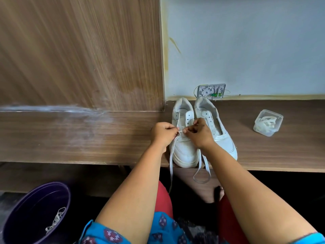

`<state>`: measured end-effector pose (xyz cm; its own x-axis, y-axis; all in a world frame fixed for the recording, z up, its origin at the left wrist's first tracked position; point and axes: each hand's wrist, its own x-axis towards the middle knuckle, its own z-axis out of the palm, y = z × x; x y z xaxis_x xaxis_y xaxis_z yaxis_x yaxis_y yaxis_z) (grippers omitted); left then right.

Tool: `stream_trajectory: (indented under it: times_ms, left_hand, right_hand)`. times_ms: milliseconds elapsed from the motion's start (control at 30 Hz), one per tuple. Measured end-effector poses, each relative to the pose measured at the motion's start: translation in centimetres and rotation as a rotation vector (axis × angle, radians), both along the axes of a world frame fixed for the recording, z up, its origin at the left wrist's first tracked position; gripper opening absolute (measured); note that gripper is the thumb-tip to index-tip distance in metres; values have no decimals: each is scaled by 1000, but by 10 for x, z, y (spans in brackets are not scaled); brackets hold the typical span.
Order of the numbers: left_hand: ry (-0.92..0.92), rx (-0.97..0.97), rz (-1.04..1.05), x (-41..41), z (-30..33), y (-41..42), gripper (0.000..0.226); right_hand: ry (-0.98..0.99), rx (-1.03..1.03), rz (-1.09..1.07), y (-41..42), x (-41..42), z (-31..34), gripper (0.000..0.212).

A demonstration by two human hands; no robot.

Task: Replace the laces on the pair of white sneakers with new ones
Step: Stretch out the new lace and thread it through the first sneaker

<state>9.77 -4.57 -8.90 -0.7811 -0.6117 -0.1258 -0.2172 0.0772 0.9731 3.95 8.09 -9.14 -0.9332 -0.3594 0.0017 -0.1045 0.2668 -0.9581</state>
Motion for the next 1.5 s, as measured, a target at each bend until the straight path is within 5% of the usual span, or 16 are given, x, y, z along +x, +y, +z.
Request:
stream_trajectory:
  times_ms: [267,433,500,667,767,967,1067,1267,1400,1500]
  left_hand:
    - [2,-70,-5,2,-1,1,28]
    - [-24,-6,-171,10,7,-4,6]
    - [-60,-24,-242,15,13,-10,13]
    - [-343,-254,-166,42,27,-73,26]
    - [-489,-404,-319,48,31,-68,12]
    - [-355,-791,-420,15,22,-5,21]
    - [-283,-775,-374,25,25,-27,24]
    - [-1033,-819,-369,53,32,-99,31]
    - [-605,-892,-340,30,45,-17,41]
    - [-459,-910,-442,21,40,8,22]
  right_hand:
    - [280,176,87,-5,2,5,31]
    - [241,127,149,-4,-2,5,30]
    - [251,133,206,0,-4,7,28]
    - [302,184,271,4,-11,6,26]
    - [345,194,278,4,-13,2,26]
    - [375,196,306,2,-13,1,31]
    - [368,183,316,4,-14,0,29]
    - [345,165,320,6,-16,1,22]
    - [321,151,316,5,-14,2,27]
    - [335,141,327,5,-14,2,28]
